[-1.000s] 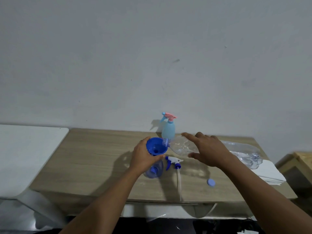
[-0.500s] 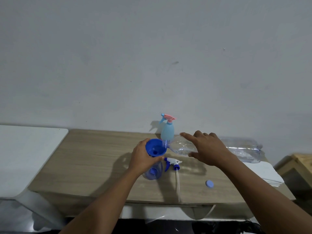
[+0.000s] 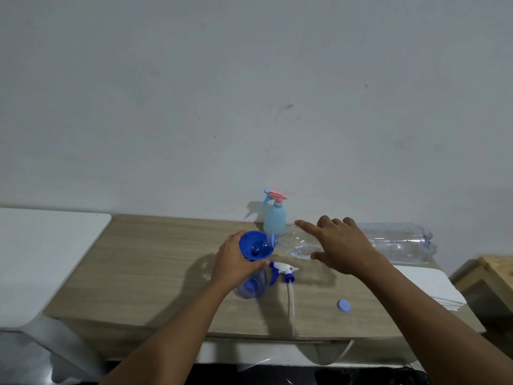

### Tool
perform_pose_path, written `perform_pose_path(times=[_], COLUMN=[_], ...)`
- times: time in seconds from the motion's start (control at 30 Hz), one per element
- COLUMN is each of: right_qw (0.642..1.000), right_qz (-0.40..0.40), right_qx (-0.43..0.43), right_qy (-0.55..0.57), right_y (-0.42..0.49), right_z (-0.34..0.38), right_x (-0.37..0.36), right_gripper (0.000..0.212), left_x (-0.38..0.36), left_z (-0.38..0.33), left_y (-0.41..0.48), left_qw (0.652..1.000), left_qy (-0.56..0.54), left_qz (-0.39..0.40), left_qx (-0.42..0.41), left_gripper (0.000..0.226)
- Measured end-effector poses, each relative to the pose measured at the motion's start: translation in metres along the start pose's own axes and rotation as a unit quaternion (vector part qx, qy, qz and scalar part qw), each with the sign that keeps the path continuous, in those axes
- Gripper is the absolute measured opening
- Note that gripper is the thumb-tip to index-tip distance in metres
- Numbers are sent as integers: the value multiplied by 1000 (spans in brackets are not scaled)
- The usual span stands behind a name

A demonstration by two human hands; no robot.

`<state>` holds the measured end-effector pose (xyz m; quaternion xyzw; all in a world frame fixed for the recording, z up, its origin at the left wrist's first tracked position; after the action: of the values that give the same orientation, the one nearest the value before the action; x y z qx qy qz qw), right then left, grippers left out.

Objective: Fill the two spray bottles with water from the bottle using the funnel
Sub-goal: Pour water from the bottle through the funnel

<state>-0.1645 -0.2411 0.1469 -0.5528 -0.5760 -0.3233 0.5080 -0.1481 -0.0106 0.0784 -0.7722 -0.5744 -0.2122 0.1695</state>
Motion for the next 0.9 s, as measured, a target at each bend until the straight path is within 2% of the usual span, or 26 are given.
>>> perform_pose_path(times=[0.3,0.5,0.6,0.7,0.83,0.9], right_qw=[1000,983,945,893,827,809], right_qz=[-6,-14,-39,-103,-198,-224], right_qx=[6,28,45,46,-15,-65], right_qy=[30,180,320,435,526,539], right_y=[1,-1,-3,-5,-10,-11], right_z=[-3,-10,-14,-22,-39,-48], right_x=[-6,-20,-28,-31,-38,-47], right_gripper=[83,81,81,82,81,82], left_x=[0,-1,-3,-4,-5,-7], left_z=[2,4,9,12,16,18], left_y=[0,1,3,6,8,9], left_qw=[1000,1000,1000,1000,1000,1000], left_qy=[-5,-13,-18,-15,-8,-8], left_qz=[1,-6,-9,-9,-10,-9], left_qx=[-6,-17,-13,-14,-9,-8], left_gripper=[70,71,74,76,84,86])
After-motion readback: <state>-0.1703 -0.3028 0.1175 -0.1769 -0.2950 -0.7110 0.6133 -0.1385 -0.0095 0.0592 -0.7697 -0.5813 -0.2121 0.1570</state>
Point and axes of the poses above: each hand's wrist, its own y-axis towards the middle knuckle, its own x-axis out of the back of the hand, z = x × y, the point moved 5 cm from there along y, towards the middle knuckle, and after that the axes turned 15 degrees about z, right-handed, at the moved point
